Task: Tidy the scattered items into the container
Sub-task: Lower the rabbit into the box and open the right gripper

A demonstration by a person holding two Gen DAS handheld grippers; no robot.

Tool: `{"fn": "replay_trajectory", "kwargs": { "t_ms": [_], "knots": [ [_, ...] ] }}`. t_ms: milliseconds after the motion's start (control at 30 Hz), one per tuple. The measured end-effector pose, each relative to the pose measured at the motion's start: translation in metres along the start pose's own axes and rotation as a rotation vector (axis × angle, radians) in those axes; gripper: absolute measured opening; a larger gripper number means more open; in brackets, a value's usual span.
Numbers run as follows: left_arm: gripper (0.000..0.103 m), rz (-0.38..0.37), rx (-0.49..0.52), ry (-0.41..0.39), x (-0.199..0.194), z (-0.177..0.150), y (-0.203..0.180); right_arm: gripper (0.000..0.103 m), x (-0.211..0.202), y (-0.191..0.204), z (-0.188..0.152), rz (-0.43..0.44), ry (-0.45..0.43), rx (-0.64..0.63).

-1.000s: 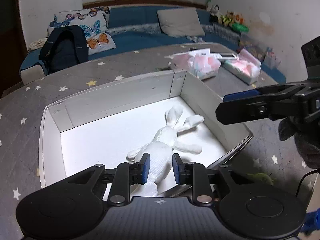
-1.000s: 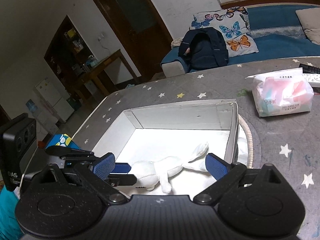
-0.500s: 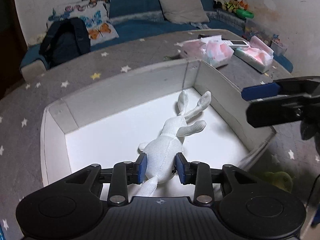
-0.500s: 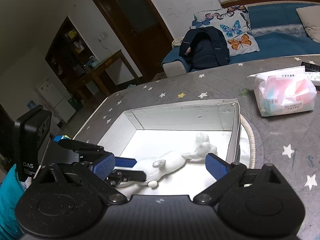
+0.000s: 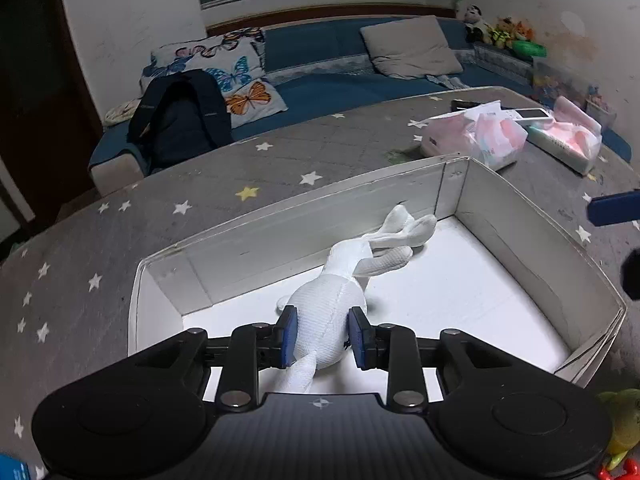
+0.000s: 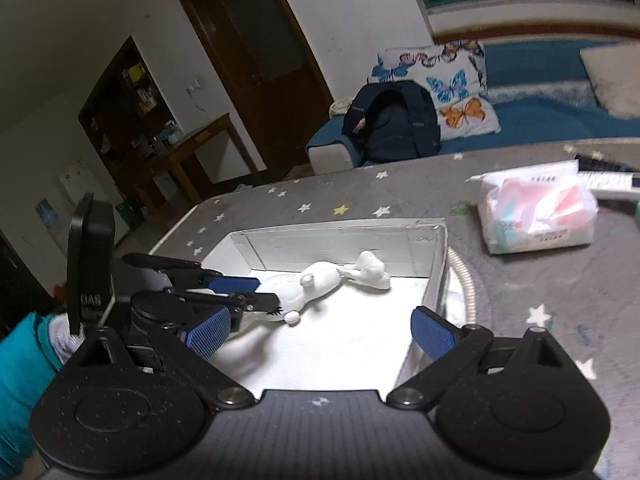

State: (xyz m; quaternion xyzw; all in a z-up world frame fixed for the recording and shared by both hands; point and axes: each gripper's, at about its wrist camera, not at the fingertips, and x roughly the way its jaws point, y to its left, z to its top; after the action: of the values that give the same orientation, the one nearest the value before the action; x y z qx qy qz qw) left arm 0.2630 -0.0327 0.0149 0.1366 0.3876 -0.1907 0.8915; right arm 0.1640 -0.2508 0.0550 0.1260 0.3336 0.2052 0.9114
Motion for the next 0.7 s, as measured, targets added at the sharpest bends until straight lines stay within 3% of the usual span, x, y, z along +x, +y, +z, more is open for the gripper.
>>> {"fn": "replay_trajectory", "kwargs": {
  "t_ms": [400,700],
  "knots": [
    [0.031,-0.008,-0.113,-0.072,-0.050,-0.022,0.004,0.103,-0.028,0.040,-0.033,-0.117,-0.087,-0.170],
    [0.031,-0.038,-0.200,-0.122,-0.097,-0.059,-0.004,0.103,-0.046,0.056,-0.062,-0.110,-0.112,-0.205]
  ]
}}
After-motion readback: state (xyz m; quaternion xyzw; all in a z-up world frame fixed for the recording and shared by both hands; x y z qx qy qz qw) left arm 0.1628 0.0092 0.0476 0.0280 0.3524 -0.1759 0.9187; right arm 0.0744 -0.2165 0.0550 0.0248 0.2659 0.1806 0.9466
